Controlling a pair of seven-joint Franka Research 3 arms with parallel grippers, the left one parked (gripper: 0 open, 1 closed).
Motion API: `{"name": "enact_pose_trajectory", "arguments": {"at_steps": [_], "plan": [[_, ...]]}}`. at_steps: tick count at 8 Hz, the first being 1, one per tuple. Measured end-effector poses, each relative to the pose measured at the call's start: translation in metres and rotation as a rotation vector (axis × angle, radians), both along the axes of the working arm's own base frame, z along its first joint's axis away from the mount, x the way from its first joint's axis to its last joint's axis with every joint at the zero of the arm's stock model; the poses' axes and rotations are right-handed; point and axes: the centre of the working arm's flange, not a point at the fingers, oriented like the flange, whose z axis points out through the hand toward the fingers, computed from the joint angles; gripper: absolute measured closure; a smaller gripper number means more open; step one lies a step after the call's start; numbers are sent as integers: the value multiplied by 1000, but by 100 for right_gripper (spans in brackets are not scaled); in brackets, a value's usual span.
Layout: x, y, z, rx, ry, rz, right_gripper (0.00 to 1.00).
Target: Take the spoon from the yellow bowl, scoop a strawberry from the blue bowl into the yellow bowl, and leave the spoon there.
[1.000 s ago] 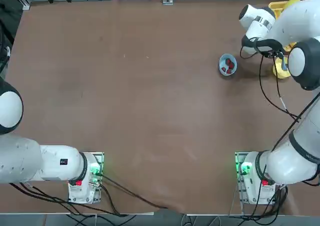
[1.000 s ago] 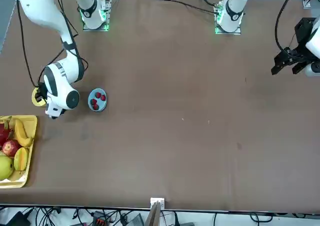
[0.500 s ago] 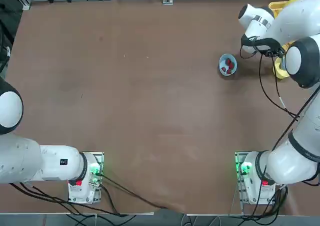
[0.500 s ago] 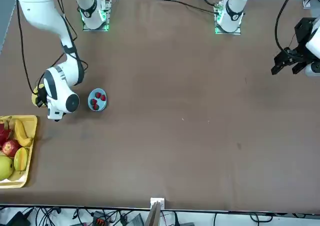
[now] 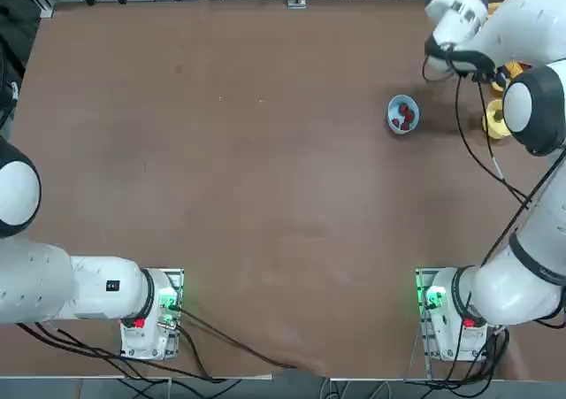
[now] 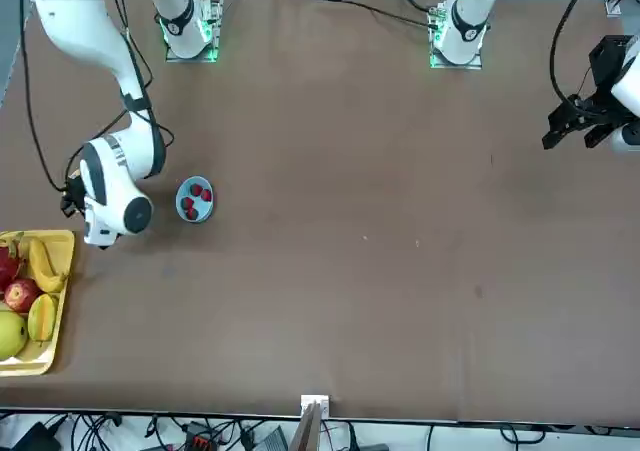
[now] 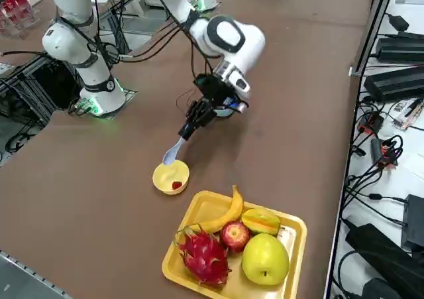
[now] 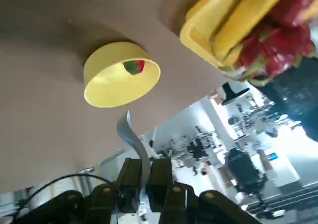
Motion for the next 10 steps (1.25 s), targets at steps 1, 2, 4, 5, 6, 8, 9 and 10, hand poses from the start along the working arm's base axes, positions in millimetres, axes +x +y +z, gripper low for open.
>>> {"name": "enact_pose_trajectory", "arguments": {"at_steps": [1, 2, 4, 5, 6, 8, 9, 10], "plan": [[9, 14, 26, 4, -44, -50, 89], [13, 29, 45, -13, -99, -90, 89], [12, 47, 49, -86, -238, -162, 89], [13, 46, 42, -115, -294, -193, 89], [13, 43, 31, -145, -360, -226, 89], [5, 36, -4, -211, -503, -301, 89], [-1, 34, -27, -238, -572, -322, 89], [-9, 30, -48, -277, -636, -317, 89]]}}
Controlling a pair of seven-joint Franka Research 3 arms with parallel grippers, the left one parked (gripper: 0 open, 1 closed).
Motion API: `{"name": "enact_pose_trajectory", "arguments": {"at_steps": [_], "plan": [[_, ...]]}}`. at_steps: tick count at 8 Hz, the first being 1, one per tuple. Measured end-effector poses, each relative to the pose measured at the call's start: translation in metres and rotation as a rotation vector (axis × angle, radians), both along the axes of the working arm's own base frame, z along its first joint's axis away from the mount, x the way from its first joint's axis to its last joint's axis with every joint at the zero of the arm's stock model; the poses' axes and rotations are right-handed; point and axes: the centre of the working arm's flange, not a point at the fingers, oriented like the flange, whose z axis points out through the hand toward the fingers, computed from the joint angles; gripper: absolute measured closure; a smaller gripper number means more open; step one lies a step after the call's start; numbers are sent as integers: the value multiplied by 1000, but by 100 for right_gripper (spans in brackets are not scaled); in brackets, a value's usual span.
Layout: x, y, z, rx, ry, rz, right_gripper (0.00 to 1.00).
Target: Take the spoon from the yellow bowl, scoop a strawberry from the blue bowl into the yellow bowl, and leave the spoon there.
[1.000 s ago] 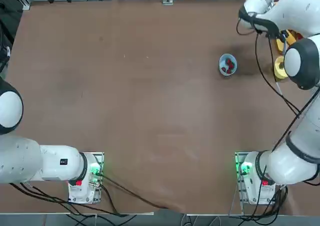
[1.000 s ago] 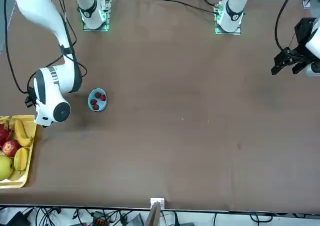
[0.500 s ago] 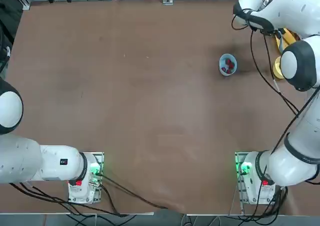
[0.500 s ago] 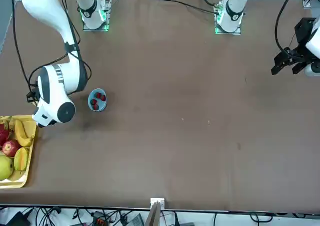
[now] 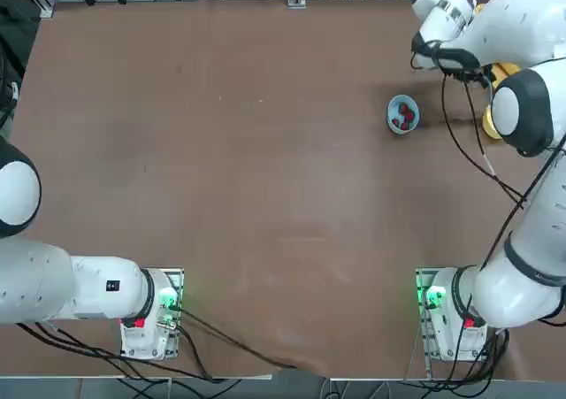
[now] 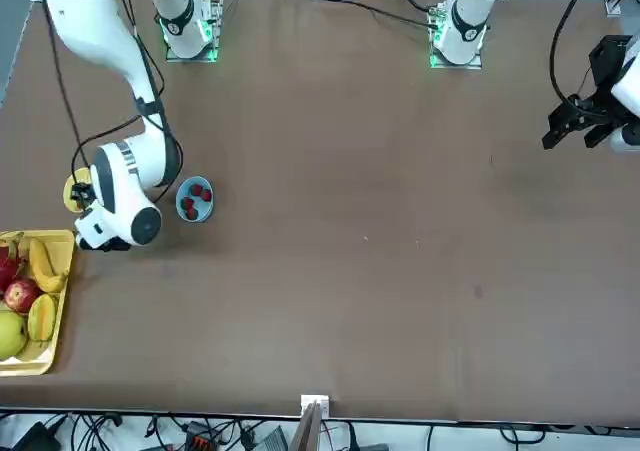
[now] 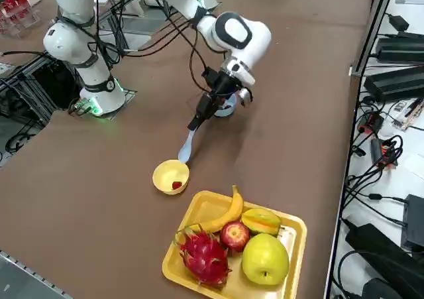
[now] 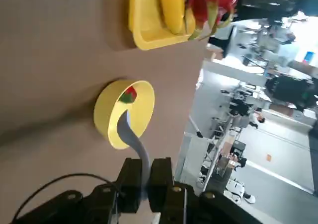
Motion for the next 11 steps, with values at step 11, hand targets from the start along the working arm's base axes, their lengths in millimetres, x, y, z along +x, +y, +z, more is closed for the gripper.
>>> {"name": "enact_pose_trajectory", "arguments": {"at_steps": [11], "plan": [[-42, -45, -101, -160, -61, 5, 58]]}}
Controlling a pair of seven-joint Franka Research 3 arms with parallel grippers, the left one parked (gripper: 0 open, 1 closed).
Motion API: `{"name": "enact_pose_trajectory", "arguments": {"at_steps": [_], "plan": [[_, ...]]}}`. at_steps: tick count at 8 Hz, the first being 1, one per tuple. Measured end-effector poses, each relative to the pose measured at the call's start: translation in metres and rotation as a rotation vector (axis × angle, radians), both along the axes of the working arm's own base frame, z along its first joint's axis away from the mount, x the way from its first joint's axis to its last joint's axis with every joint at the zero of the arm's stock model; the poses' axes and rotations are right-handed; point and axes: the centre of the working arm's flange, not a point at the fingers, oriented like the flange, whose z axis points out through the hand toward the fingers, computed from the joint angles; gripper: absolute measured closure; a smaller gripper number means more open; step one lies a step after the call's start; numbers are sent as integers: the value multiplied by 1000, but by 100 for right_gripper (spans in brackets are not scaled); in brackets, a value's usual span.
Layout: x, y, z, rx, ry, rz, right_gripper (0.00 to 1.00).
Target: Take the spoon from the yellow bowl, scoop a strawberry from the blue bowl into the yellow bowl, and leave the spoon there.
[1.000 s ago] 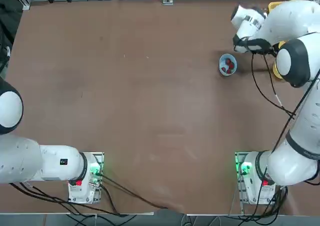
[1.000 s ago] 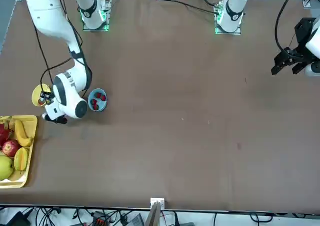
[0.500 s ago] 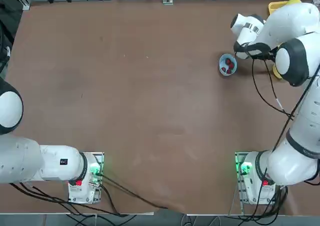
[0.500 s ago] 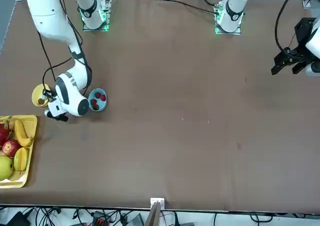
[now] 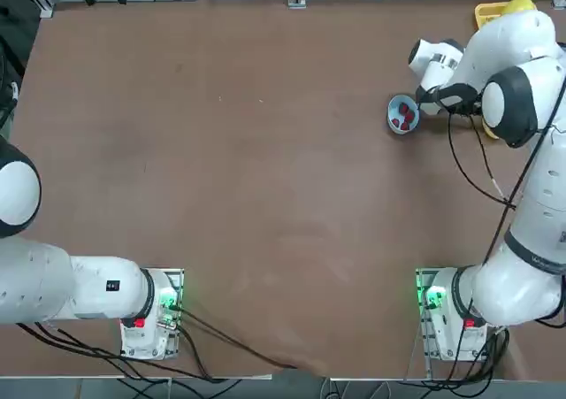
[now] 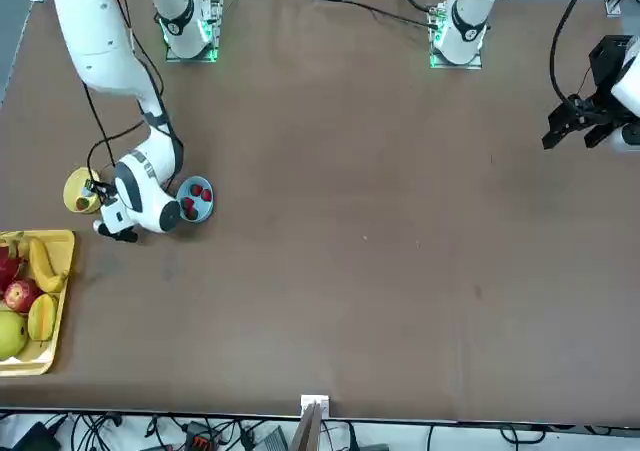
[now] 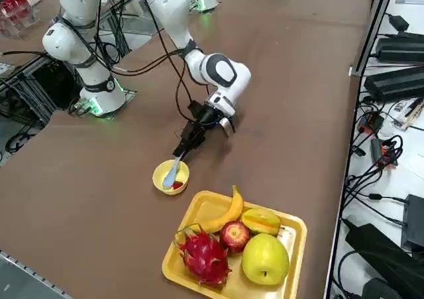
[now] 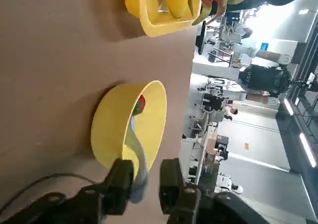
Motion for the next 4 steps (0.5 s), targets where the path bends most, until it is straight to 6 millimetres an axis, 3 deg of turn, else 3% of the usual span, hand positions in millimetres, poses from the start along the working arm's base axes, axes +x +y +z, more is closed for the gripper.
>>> {"name": "enact_pose_trajectory", "arguments": {"at_steps": [3, 4], "plan": [[3, -2, 1, 2, -5, 11, 1], [4, 2, 1, 9, -1, 19, 0]]}}
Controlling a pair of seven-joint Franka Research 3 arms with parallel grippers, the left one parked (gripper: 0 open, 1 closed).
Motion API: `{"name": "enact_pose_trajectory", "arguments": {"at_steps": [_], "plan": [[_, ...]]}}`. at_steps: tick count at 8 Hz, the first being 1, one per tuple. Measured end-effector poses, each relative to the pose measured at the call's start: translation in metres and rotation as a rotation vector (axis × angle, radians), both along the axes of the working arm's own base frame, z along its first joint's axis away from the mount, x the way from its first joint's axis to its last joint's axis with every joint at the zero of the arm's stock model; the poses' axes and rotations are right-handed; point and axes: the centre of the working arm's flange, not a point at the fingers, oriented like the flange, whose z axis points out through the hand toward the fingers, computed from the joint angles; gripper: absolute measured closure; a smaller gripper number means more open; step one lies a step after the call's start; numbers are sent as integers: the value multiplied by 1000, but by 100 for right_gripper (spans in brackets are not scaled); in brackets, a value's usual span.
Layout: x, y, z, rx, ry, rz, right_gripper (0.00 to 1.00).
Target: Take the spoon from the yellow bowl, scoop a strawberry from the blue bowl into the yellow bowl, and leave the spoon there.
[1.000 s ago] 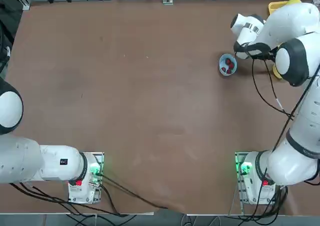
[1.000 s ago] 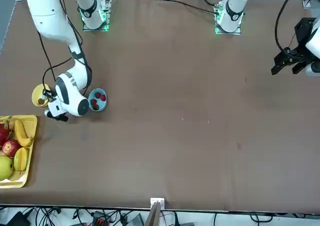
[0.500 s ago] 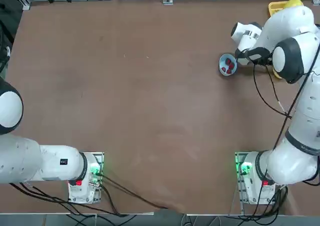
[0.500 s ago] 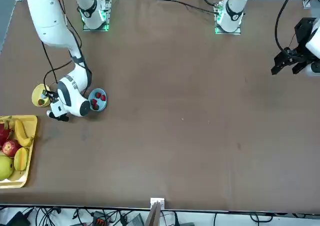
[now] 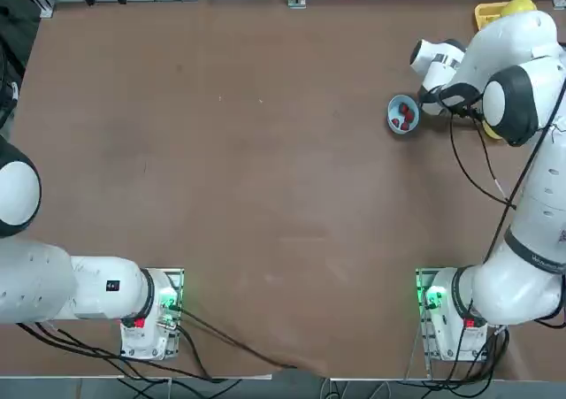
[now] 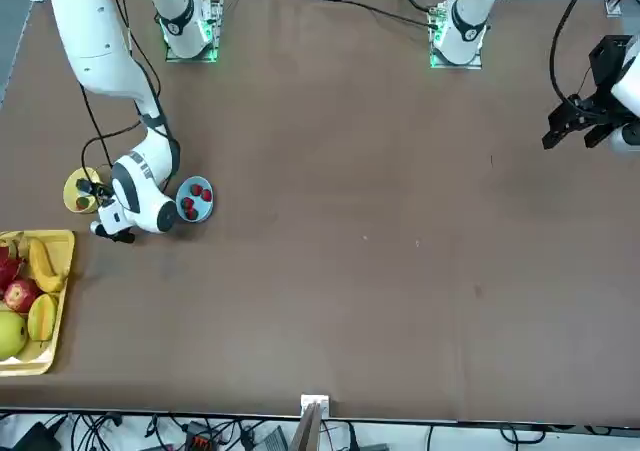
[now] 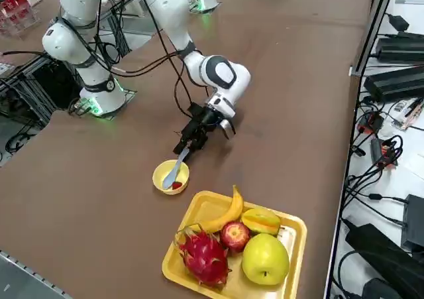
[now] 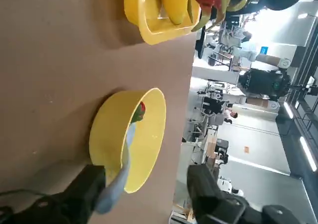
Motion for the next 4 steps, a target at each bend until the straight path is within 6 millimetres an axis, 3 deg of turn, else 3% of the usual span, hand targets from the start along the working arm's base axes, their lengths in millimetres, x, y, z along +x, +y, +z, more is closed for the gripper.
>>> {"name": "enact_pose_trajectory", "arguments": {"at_steps": [4], "plan": [[9, 26, 9, 95, 87, 41, 0]]}}
